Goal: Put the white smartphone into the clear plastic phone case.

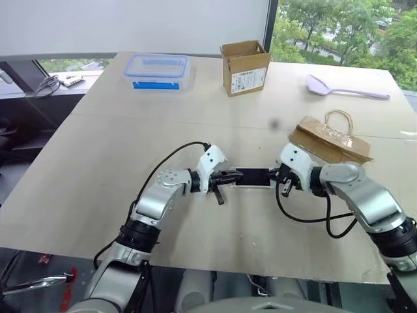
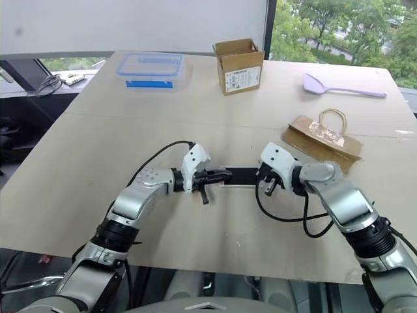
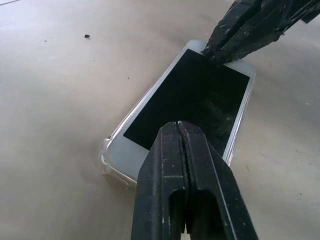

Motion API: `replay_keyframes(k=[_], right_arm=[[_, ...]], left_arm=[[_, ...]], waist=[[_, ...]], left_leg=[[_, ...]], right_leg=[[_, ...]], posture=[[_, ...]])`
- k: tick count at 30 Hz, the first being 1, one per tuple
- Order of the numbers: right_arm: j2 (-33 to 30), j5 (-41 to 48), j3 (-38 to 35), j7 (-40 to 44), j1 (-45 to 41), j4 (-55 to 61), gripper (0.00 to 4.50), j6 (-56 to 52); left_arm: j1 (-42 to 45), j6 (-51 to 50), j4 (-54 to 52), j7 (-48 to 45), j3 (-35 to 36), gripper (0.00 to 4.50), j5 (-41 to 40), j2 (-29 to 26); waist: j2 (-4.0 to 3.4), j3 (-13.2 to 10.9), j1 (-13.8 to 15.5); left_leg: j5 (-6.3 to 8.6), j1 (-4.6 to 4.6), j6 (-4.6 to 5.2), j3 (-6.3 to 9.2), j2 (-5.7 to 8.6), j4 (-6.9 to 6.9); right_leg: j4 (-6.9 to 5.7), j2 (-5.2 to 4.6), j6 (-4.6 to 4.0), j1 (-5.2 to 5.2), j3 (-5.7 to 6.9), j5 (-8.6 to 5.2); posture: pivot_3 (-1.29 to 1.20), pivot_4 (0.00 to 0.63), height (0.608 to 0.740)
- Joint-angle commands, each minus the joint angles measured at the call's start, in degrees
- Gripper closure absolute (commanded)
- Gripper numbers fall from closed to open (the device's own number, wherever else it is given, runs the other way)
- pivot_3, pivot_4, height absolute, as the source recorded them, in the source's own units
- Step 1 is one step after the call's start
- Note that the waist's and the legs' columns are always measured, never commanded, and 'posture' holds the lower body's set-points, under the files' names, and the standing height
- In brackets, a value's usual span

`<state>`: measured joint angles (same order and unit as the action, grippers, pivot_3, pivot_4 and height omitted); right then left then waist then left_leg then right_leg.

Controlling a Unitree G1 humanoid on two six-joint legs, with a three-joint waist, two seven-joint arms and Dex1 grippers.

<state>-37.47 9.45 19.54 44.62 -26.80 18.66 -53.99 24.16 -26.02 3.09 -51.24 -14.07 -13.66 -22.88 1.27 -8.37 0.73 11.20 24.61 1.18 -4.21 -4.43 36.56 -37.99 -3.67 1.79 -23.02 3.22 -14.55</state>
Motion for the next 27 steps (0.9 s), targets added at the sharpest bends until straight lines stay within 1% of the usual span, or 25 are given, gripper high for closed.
replay_keyframes(k=[1, 5, 8, 10, 11, 15, 18, 24, 27], right_arm=[[-1.6, -0.63, 6.03, 1.42, 1.68, -5.79, 4.37, -6.95], [-0.92, -0.73, 8.25, 1.73, 1.62, -9.53, 4.37, -8.43], [-0.51, -1.48, 9.94, 1.88, 2.39, -12.85, 4.37, -8.16], [-0.06, -2.05, 10.9, 1.81, 3.25, -14.86, 4.37, -7.66], [0.29, -2.36, 11.3, 1.57, 3.71, -15.88, 4.37, -7.53], [1.31, -3.29, 11.96, 0.79, 4.47, -17.43, 4.37, -7.42], [1.69, -3.89, 12.16, 0.83, 4.47, -18.26, 4.37, -7.19], [2.54, -5.41, 12.85, 1.23, 4.26, -20.71, 4.37, -6.09], [3.03, -6.05, 13.1, 1.22, 4.16, -22.03, 4.37, -5.64]], left_arm=[[-1.72, -1.42, -1.43, 1.07, -0.73, 4.5, 0.54, 0.39], [-2.78, -2.13, -2.66, 2.03, -0.65, 4.5, 0.37, 0.93], [-3.24, -2.64, -3.33, 2.7, -0.72, 4.5, 0.31, 1.42], [-3.38, -2.99, -3.71, 3.04, -0.8, 4.5, 0.28, 1.69], [-3.39, -3.14, -3.8, 3.17, -0.8, 4.5, 0.26, 1.81], [-2.77, -3.54, -3.23, 3.56, -0.37, 4.5, 0.29, 2.18], [-2.26, -3.92, -2.84, 3.82, -0.26, 4.5, 0.25, 2.52], [-1.43, -4.06, -2.13, 3.95, -0.56, 4.5, 0.52, 2.99], [-0.94, -4.25, -1.89, 3.96, -0.52, 4.5, 0.51, 3.27]], waist=[[0.06, 0.28, 0.07], [0.29, 0.98, 0.11], [0.59, 1.46, 0.11], [0.6, 1.85, 0.11], [0.53, 2.01, 0.11], [0.77, 2.57, 0.11], [0.74, 2.73, 0.11], [0.68, 2.83, 0.08], [0.63, 2.91, -0.03]], left_leg=[[0.0, -0.03, 0.0, 0.02, 0.0, 0.0], [0.01, -0.2, -0.01, 0.07, 0.01, 0.0], [0.02, -0.54, -0.02, 0.08, 0.01, -0.08], [0.04, -0.88, -0.04, 0.17, 0.01, -0.15], [0.17, -0.92, -0.26, 0.19, 0.0, -0.15], [0.19, -0.96, -0.29, 0.24, -0.08, -0.15], [0.2, -0.96, -0.3, 0.25, -0.05, -0.15], [0.2, -0.96, -0.31, 0.31, -0.02, -0.17], [0.2, -0.99, -0.31, 0.37, -0.02, -0.23]], right_leg=[[0.01, -0.01, 0.0, 0.04, 0.02, 0.0], [0.1, -0.09, -0.2, 0.23, 0.1, -0.12], [0.13, -0.17, -0.09, 0.5, 0.08, -0.22], [0.16, -0.32, -0.01, 0.77, 0.1, -0.3], [0.17, -0.37, 0.0, 0.79, 0.11, -0.3], [0.24, -0.49, 0.01, 0.87, 0.14, -0.3], [0.32, -0.9, 0.01, 0.92, 0.2, -0.3], [0.35, -1.05, 0.02, 0.94, 0.37, -0.3], [0.37, -1.32, 0.02, 0.97, 0.62, -0.3]], posture=[[0.0, 0.15, 0.74], [0.0, 0.15, 0.74], [0.0, 0.15, 0.74], [0.0, 0.15, 0.74], [0.0, 0.15, 0.74], [0.0, 0.15, 0.74], [0.0, 0.15, 0.74], [0.0, 0.15, 0.74], [0.0, 0.15, 0.74]])
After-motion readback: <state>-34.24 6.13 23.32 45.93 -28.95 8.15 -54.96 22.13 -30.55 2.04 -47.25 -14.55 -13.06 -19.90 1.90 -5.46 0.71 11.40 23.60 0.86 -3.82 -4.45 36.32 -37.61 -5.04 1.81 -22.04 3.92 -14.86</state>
